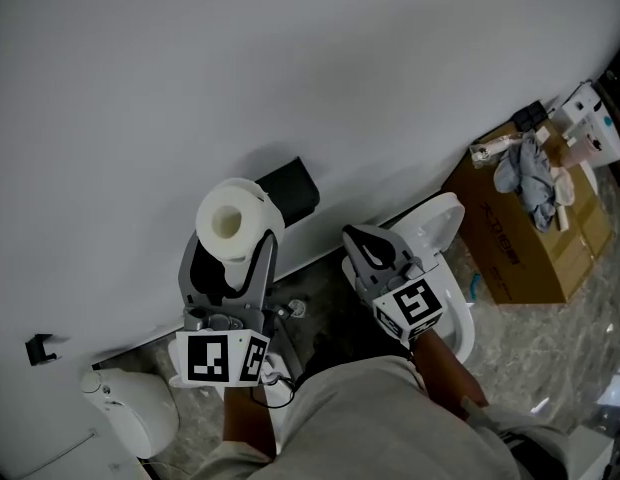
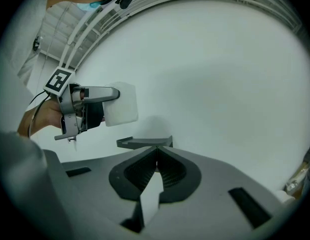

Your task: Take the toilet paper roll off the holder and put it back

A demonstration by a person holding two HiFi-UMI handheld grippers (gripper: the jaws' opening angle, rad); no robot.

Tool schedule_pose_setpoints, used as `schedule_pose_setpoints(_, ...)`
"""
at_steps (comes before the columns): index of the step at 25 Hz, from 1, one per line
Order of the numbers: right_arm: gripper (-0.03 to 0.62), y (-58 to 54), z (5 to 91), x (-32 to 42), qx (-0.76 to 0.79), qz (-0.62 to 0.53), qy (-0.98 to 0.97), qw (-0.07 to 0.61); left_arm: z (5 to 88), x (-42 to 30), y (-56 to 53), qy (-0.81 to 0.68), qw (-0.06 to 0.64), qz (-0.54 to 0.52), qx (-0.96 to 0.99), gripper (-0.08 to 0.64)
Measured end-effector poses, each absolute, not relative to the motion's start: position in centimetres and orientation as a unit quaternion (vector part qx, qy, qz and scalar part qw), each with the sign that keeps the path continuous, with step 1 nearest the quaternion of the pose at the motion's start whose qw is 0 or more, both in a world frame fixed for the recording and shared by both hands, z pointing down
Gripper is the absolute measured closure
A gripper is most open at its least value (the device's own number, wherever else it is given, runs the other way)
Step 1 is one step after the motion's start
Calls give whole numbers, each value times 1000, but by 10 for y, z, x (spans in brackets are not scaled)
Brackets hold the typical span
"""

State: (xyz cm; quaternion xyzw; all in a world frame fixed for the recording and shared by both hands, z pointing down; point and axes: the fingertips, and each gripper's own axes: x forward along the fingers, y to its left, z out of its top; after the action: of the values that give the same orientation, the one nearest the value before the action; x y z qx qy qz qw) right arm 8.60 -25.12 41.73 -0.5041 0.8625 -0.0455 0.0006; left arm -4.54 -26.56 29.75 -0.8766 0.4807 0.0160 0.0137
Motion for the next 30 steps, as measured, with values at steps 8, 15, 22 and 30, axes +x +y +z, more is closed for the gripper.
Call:
schedule_pose_setpoints(8, 588, -284, 423, 106, -472, -60, 879, 18, 286, -21, -285, 510, 29, 0, -860, 202)
schedule_pose_setpoints(15, 588, -305, 425, 122, -459, -70, 885, 30, 294, -2, -312, 534, 10, -20, -845, 202)
schedule_pose_setpoints(22, 588, -315, 431, 142, -468, -78, 880, 35, 308, 9, -328, 542, 4, -43, -839, 202)
schedule_pose_setpoints(30, 587, -322, 439, 165, -491, -86, 866, 34, 329, 12, -348, 547, -3, -62, -835, 202)
